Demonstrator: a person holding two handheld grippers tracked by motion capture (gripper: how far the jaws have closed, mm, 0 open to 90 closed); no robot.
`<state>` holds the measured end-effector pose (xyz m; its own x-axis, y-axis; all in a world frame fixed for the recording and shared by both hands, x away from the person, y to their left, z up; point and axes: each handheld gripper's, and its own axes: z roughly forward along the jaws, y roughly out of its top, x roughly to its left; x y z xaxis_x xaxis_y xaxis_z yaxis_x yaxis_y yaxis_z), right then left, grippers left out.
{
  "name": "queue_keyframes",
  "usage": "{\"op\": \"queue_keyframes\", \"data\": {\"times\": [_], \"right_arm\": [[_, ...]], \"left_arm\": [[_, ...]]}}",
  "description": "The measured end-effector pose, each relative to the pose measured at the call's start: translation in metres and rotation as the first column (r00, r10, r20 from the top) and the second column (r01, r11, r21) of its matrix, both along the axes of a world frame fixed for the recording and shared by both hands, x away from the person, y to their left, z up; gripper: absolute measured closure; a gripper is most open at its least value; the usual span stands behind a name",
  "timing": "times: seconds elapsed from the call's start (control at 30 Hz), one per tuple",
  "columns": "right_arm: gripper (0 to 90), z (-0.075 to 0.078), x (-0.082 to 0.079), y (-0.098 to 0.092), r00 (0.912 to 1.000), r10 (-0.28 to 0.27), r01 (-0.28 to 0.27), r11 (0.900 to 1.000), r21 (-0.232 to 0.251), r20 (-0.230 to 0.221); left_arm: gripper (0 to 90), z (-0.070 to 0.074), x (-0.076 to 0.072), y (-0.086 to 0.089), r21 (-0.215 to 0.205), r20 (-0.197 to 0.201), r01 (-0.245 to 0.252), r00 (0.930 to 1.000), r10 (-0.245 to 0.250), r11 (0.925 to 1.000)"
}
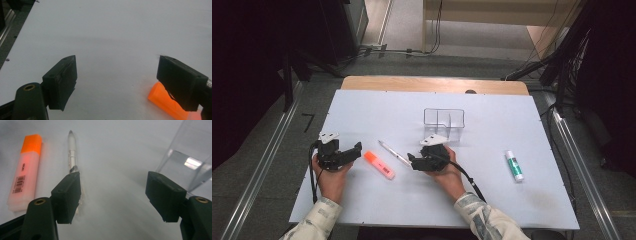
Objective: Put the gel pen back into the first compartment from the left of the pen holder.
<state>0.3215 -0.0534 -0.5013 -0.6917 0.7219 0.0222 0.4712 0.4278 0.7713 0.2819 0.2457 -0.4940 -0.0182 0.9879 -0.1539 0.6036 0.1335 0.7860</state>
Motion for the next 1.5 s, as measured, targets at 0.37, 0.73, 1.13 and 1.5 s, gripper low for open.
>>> {"op": "queue_keyframes", "data": {"times": [0.37,0.73,1.13,1.5], "right_arm": [[28.2,-0.004,0.008,0.025,0.9996,0.029,-0.029,0.999,-0.018,0.004],[32.5,-0.007,0.012,0.043,0.9987,0.05,-0.05,0.999,-0.015,0.004],[43.1,-0.012,0.018,0.066,0.9955,0.095,-0.095,0.995,-0.043,0.002],[53.1,-0.013,0.026,0.08,0.9953,0.096,-0.097,0.994,-0.059,-0.014]], "left_arm": [[17.3,0.0,0.0,0.001,-0.004,0.0,0.003,1.0,-0.003,1.0],[17.3,0.0,0.0,0.001,-0.001,-0.002,0.004,1.0,-0.004,1.0],[17.4,0.0,0.001,0.002,-0.011,0.005,0.007,1.0,-0.007,0.9999],[17.4,0.0,0.001,0.002,-0.015,0.006,0.011,0.9999,-0.011,0.9998]]}}
